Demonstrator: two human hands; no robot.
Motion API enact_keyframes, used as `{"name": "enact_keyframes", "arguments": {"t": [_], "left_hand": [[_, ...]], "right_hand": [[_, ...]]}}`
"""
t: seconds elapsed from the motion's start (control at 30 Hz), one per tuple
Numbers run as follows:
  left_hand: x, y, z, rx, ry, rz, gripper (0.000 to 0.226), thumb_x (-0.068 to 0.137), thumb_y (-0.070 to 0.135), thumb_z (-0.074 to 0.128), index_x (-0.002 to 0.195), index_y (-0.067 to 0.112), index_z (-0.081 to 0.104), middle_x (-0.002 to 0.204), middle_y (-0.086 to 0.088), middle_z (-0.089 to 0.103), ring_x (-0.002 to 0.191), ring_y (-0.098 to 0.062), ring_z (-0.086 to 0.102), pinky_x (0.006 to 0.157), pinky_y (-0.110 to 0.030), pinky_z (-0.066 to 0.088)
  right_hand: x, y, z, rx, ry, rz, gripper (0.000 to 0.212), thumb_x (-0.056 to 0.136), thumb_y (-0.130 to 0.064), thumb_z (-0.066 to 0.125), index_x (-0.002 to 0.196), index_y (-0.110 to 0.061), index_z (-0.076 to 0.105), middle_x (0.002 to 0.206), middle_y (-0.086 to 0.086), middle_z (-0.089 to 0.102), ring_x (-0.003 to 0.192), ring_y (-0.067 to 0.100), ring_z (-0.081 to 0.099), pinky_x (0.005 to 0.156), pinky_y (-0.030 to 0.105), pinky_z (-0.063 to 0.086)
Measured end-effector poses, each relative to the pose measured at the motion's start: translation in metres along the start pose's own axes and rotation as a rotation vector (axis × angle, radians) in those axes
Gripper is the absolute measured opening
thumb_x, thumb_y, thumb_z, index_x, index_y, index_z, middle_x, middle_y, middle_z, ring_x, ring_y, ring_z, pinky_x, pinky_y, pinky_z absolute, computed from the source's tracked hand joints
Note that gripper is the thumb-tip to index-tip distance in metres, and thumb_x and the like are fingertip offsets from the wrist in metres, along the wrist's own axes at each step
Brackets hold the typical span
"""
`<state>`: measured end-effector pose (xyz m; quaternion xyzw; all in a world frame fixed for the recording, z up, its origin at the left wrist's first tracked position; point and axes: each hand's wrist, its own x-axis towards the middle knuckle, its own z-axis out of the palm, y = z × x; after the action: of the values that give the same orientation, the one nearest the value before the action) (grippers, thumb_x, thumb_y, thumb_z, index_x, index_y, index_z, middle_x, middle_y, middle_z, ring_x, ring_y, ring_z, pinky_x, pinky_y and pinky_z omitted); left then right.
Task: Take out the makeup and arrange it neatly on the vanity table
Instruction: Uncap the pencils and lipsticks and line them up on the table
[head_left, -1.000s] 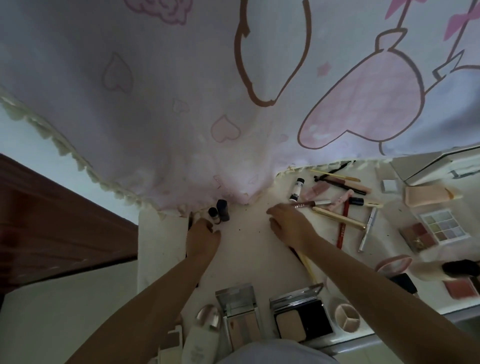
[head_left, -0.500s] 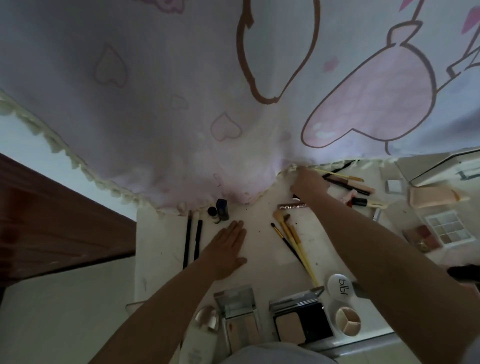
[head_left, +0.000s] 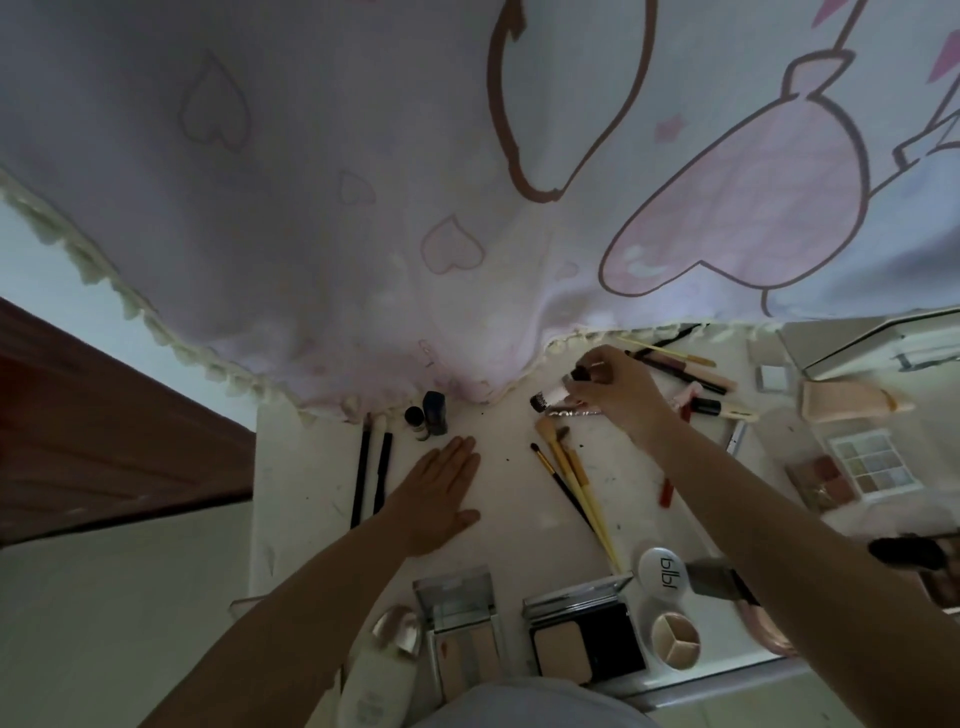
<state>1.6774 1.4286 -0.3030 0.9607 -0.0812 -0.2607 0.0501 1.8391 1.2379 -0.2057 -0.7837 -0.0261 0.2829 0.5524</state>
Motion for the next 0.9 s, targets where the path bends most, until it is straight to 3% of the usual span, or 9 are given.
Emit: {"name": "enact_keyframes", "arguments": {"t": [0.1, 0.17, 0.27, 0.43, 0.57, 0.67, 0.73, 0.8, 0.9], "left_hand": [[-0.004, 0.009, -0.021, -0.205, 0.070, -0.038, 0.069, 0.098, 0.042, 0.030, 0.146, 0.006, -0.004, 0.156, -0.010, -0.007, 0.144, -0.020, -0.002, 0.114, -0.026, -0.003], [-0.005, 0.023, -0.039, -0.453, 0.264, -0.078, 0.063, 0.096, 0.035, 0.042, 0.144, 0.004, 0.017, 0.150, -0.012, 0.023, 0.136, -0.022, 0.027, 0.109, -0.023, 0.018], [-0.013, 0.049, -0.064, -0.808, 0.459, -0.105, 0.039, 0.094, 0.024, 0.048, 0.128, 0.007, 0.040, 0.106, -0.006, 0.055, 0.087, -0.017, 0.055, 0.075, -0.025, 0.041], [-0.031, 0.069, -0.091, -0.948, 0.698, -0.058, 0.013, 0.096, 0.014, 0.040, 0.102, 0.008, 0.050, 0.068, 0.011, 0.041, 0.057, -0.003, 0.040, 0.053, -0.013, 0.034], [-0.042, 0.080, -0.110, -0.920, 0.797, -0.148, 0.033, 0.099, 0.017, 0.033, 0.067, 0.024, 0.036, 0.062, -0.001, 0.045, 0.056, -0.017, 0.044, 0.056, -0.030, 0.030], [-0.049, 0.086, -0.125, -1.022, 0.760, -0.330, 0.043, 0.100, 0.020, 0.031, 0.057, 0.022, 0.033, 0.066, -0.017, 0.054, 0.068, -0.033, 0.051, 0.061, -0.033, 0.037], [-0.056, 0.089, -0.134, -1.049, 0.695, -0.379, 0.044, 0.100, 0.021, 0.028, 0.057, 0.020, 0.036, 0.067, -0.014, 0.055, 0.072, -0.032, 0.052, 0.064, -0.032, 0.039], [-0.062, 0.092, -0.143, -1.150, 0.607, -0.428, 0.041, 0.100, 0.021, 0.027, 0.061, 0.016, 0.040, 0.078, -0.018, 0.060, 0.080, -0.035, 0.055, 0.068, -0.034, 0.043], [-0.075, 0.092, -0.150, -1.511, 0.341, -0.575, 0.037, 0.099, 0.031, 0.031, 0.074, 0.009, 0.048, 0.055, -0.006, 0.055, 0.049, -0.018, 0.051, 0.045, -0.018, 0.035]], "right_hand": [[-0.026, -0.003, 0.007, 0.082, -0.091, 0.024, 0.020, 0.080, 0.007, 0.062, 0.076, -0.008, 0.049, 0.079, 0.013, 0.063, 0.053, 0.012, 0.066, 0.055, 0.022, 0.057], [-0.040, -0.005, 0.014, 0.098, -0.128, 0.034, 0.016, 0.081, 0.003, 0.063, 0.077, -0.007, 0.051, 0.076, 0.010, 0.065, 0.054, 0.014, 0.067, 0.055, 0.023, 0.058], [-0.056, -0.009, 0.024, 0.179, -0.128, 0.008, 0.013, 0.084, -0.003, 0.061, 0.077, -0.007, 0.051, 0.064, 0.004, 0.067, 0.051, 0.013, 0.066, 0.052, 0.022, 0.056], [-0.076, -0.019, 0.035, -0.060, -0.066, -0.068, 0.031, 0.095, -0.025, 0.047, 0.067, -0.011, 0.045, 0.050, 0.001, 0.057, 0.038, 0.008, 0.049, 0.043, 0.023, 0.038], [-0.087, -0.025, 0.049, -0.338, 0.122, -0.168, 0.058, 0.099, -0.035, 0.028, 0.045, -0.016, 0.032, 0.045, 0.001, 0.038, 0.045, 0.011, 0.038, 0.048, 0.028, 0.023], [-0.096, -0.033, 0.054, -0.394, 0.239, -0.311, 0.046, 0.096, -0.019, 0.039, 0.050, -0.020, 0.034, 0.045, 0.001, 0.037, 0.046, 0.020, 0.040, 0.047, 0.026, 0.029], [-0.104, -0.038, 0.049, -0.562, 0.246, -0.559, 0.022, 0.070, 0.007, 0.058, 0.061, -0.008, 0.044, 0.039, 0.004, 0.043, 0.032, 0.018, 0.042, 0.036, 0.017, 0.031], [-0.102, -0.038, 0.045, -0.729, 0.289, -0.725, 0.020, 0.058, 0.014, 0.049, 0.070, -0.002, 0.045, 0.032, 0.004, 0.044, 0.022, 0.014, 0.038, 0.031, 0.013, 0.020], [-0.112, -0.042, 0.044, -0.818, 0.367, -1.034, 0.023, 0.071, 0.002, 0.035, 0.052, -0.002, 0.048, 0.032, 0.008, 0.042, 0.025, 0.014, 0.030, 0.037, 0.016, 0.016]]}}
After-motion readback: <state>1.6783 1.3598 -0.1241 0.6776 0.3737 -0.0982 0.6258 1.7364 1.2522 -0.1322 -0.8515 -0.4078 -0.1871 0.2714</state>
